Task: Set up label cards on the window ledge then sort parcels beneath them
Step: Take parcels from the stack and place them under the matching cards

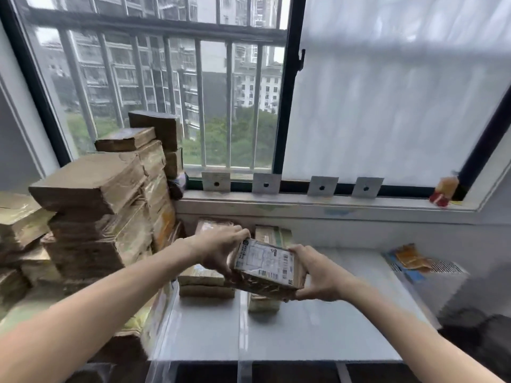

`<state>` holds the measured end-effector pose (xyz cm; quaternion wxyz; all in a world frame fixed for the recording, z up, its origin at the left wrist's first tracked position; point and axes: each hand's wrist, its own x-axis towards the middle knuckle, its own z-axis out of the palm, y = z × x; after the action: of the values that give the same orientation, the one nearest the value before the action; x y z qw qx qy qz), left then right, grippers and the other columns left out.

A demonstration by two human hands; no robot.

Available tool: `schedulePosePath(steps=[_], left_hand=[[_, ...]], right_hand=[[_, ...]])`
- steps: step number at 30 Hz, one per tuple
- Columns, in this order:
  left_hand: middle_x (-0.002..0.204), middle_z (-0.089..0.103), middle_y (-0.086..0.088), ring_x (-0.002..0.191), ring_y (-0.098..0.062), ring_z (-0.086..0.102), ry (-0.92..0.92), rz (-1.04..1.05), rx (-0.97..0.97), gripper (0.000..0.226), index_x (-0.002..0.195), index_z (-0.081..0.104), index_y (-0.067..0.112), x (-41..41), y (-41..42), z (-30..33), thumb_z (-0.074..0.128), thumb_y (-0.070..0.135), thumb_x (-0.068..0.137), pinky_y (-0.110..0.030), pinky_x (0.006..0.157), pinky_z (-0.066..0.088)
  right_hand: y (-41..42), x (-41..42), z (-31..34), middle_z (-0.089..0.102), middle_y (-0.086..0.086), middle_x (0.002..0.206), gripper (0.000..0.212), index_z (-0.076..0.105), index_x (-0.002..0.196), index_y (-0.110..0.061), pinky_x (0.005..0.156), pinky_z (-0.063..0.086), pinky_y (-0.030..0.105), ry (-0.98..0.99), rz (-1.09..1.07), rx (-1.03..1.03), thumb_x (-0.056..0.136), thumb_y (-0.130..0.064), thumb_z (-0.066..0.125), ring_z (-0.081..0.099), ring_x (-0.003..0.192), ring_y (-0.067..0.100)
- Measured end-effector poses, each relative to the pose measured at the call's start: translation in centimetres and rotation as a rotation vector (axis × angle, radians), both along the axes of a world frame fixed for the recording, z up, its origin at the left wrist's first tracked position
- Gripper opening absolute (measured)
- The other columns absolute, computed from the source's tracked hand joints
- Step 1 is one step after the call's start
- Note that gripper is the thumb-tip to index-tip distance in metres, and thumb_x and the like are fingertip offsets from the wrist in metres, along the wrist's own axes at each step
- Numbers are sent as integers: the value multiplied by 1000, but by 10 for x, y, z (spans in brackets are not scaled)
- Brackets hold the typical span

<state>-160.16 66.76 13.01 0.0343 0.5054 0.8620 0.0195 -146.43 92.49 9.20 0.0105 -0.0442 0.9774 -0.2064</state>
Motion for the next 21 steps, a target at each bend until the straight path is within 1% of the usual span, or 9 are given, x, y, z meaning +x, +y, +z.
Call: schedulePosePath(steps=[2,5,9,11,12,14,16,19,21], left_hand=[[113,49,3,102,-17,52,-22,-2,-9,87,120,41,20,-3,14,-5,85,58,55,-41,89,49],[115,49,6,103,-18,54,-32,-6,-13,90,125,39,25,-12,35,-11,86,57,55,-42,87,51],[123,50,2,110,-21,54,-101,-5,-19,97,139,36,23,-28,56,-36,90,42,60,-41,93,49],[130,50,1,116,-20,53,-154,-1,3,100,148,32,25,-33,63,-58,89,34,65,-36,99,46],[133,50,1,117,-19,52,-177,14,21,100,151,29,27,-34,66,-72,86,30,69,-32,99,46],[136,53,1,116,-19,55,-224,77,106,93,154,26,29,-36,71,-103,80,24,78,-23,92,42],[136,58,0,114,-19,59,-315,173,195,86,154,27,29,-38,75,-138,76,26,83,-20,87,42],[136,58,-4,111,-17,62,-498,301,192,88,153,23,31,-44,82,-190,77,29,84,-27,92,49],[144,53,-6,124,-17,57,-585,311,140,91,155,19,30,-42,87,-217,77,30,84,-26,98,46]], right_hand=[[15,3,-8,46,-4,129,106,32,146,-27,104,45,30,7,-16,-29,59,-48,88,51,120,14],[31,3,-16,46,-5,126,105,31,146,-31,101,46,30,5,-26,-58,59,-50,88,52,117,13],[44,-1,-39,42,-5,130,118,19,148,-34,100,48,40,-32,-63,-10,52,-69,78,54,118,19],[43,-4,-61,40,-4,132,123,16,152,-30,100,48,40,-93,-75,5,52,-71,75,54,118,21],[41,-5,-74,40,-2,132,121,19,151,-25,99,48,39,-124,-94,24,54,-71,75,55,117,21],[35,-9,-97,43,-1,123,103,35,136,-20,93,50,36,-173,-167,50,55,-69,77,58,110,22],[30,-14,-118,44,-4,115,91,41,120,-21,89,50,34,-237,-298,-4,54,-70,79,57,105,19],[34,-25,-145,43,-5,114,93,41,119,-20,89,49,30,-297,-491,-113,52,-72,79,54,108,16],[39,-28,-158,44,-3,116,96,40,121,-18,88,50,31,-308,-614,-159,51,-72,78,55,109,18]])
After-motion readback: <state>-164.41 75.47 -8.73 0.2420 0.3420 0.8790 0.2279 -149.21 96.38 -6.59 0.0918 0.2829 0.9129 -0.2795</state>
